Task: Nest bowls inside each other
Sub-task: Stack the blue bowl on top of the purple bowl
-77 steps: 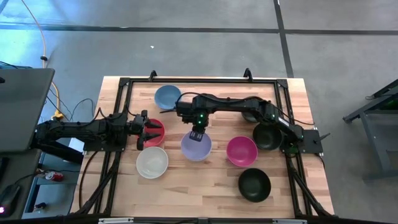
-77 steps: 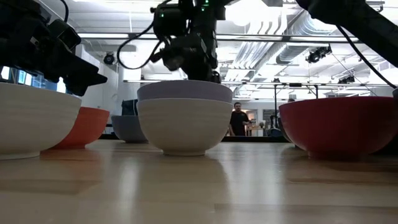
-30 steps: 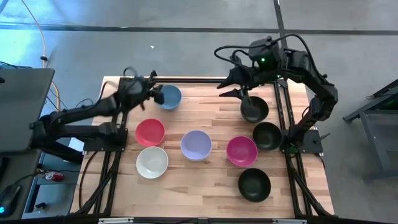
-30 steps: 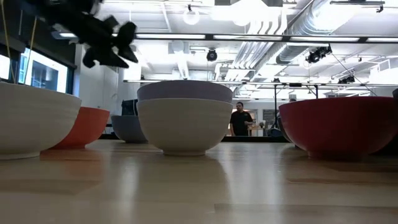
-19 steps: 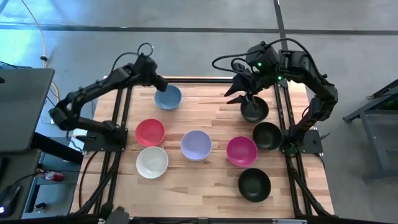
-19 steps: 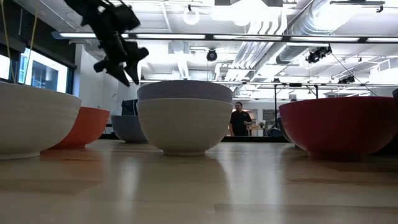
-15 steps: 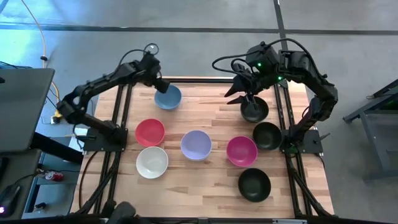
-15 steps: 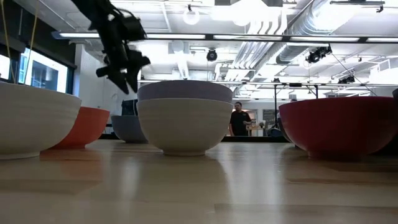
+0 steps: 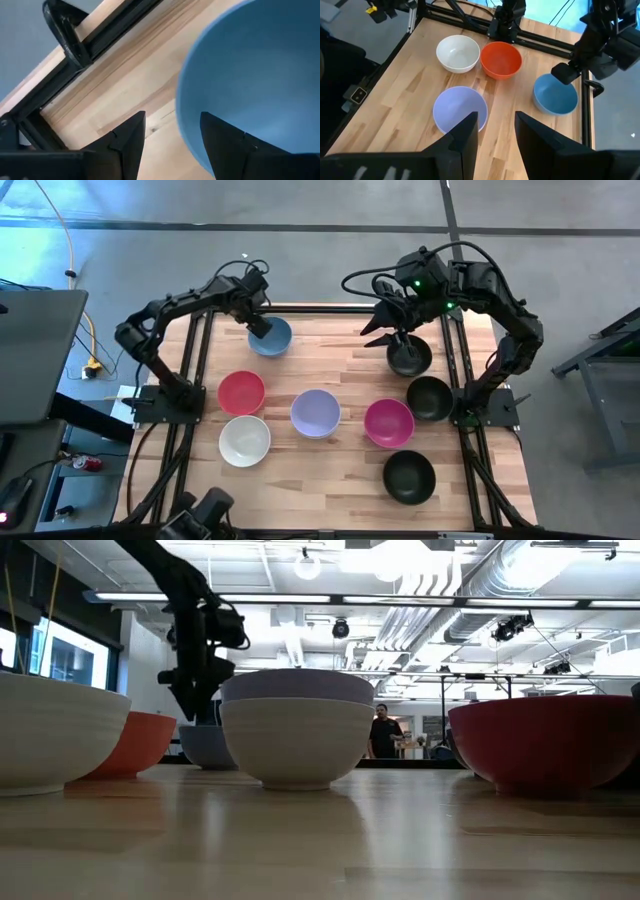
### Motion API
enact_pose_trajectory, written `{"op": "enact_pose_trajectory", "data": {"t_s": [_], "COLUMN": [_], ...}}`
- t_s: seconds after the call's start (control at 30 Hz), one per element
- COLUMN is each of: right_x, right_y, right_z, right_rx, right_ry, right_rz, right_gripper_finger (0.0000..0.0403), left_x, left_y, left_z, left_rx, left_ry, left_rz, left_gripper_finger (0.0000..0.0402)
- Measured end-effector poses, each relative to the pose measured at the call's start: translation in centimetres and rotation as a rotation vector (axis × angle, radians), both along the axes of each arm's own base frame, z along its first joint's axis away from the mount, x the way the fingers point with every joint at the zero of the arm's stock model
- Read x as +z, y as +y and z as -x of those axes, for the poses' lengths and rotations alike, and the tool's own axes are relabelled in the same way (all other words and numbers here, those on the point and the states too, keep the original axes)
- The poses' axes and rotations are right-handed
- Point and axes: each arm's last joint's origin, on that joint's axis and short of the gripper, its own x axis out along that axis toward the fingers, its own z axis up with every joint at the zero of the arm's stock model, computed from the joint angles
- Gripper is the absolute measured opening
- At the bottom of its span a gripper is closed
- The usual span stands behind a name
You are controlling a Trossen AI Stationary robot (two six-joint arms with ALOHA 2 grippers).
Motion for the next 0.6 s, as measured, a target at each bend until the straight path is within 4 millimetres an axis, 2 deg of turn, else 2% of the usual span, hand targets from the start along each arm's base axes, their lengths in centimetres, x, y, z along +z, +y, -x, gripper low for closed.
{"op": "enact_pose_trajectory", "data": {"t_s": [0.27,0.6], "right_x": [0.1,0.1], "right_y": [0.0,0.0], "right_z": [-0.1,-0.2], "right_rx": [0.003,-0.019], "right_ry": [-0.020,-0.020], "right_rz": [-0.001,-0.029], "right_gripper_finger": [0.0121,0.0121], "left_x": [-1.1,-1.5], "left_y": [0.2,0.4], "left_z": [-0.5,-0.6], "left_rx": [-0.047,-0.043], "left_ry": [-0.056,-0.046], "left_rz": [0.083,0.091], "left_gripper_finger": [0.0179,0.0179]}}
